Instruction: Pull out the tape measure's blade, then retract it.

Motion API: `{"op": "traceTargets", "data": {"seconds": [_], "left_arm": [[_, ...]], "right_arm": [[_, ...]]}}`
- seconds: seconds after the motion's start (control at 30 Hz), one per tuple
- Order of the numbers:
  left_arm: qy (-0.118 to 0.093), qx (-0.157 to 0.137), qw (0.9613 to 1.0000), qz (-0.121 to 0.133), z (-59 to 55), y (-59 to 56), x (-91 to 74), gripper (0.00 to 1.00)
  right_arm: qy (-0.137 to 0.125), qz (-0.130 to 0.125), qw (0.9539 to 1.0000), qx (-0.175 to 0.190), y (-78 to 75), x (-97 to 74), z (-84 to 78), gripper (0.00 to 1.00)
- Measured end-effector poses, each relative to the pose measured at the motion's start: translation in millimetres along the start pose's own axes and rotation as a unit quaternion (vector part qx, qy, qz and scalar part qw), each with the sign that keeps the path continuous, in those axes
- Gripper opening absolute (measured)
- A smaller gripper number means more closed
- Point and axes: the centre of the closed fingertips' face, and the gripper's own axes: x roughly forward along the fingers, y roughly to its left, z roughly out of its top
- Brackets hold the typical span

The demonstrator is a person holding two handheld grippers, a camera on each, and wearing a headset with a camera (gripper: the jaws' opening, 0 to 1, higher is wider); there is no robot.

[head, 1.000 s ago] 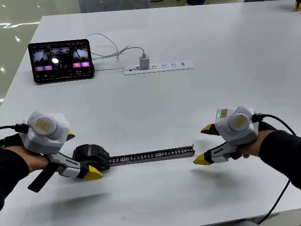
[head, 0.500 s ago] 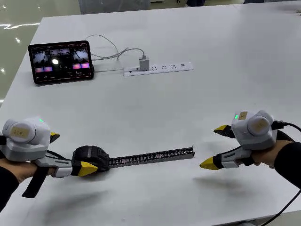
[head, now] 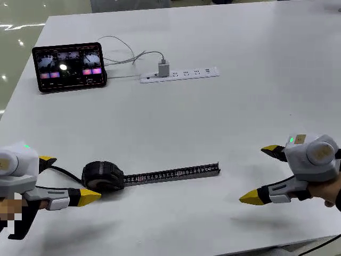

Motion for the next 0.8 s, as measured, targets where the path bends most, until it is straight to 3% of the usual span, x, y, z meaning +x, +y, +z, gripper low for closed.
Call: {"op": "traceTargets", "data": {"seconds": [0.33, 0.47, 0.6, 0.67, 0.8], "left_arm": [[-0.011, -0.010, 0.9997, 0.019, -12.4, 2.7, -15.6, 0.99], [-0.010, -0.009, 0.9995, 0.028, -20.4, 3.9, -20.8, 0.99], [-0.011, 0.004, 0.9992, 0.038, -30.5, 2.9, -23.9, 0.99], [-0.023, 0.021, 0.9989, 0.036, -29.9, -1.0, -25.8, 0.99], [-0.026, 0.033, 0.9983, 0.040, -32.0, -4.6, -30.1, 0.99]], "right_arm": [[-0.024, -0.034, 0.9990, 0.020, -2.2, -23.8, -8.3, 0.99], [-0.018, -0.043, 0.9988, 0.014, -3.4, -32.2, -15.2, 0.99], [-0.025, -0.046, 0.9986, 0.010, -3.4, -41.6, -17.4, 0.99], [-0.024, -0.048, 0.9985, 0.012, -3.8, -44.3, -21.2, 0.99], [-0.032, -0.052, 0.9980, 0.012, -5.5, -49.1, -25.0, 0.99]]}}
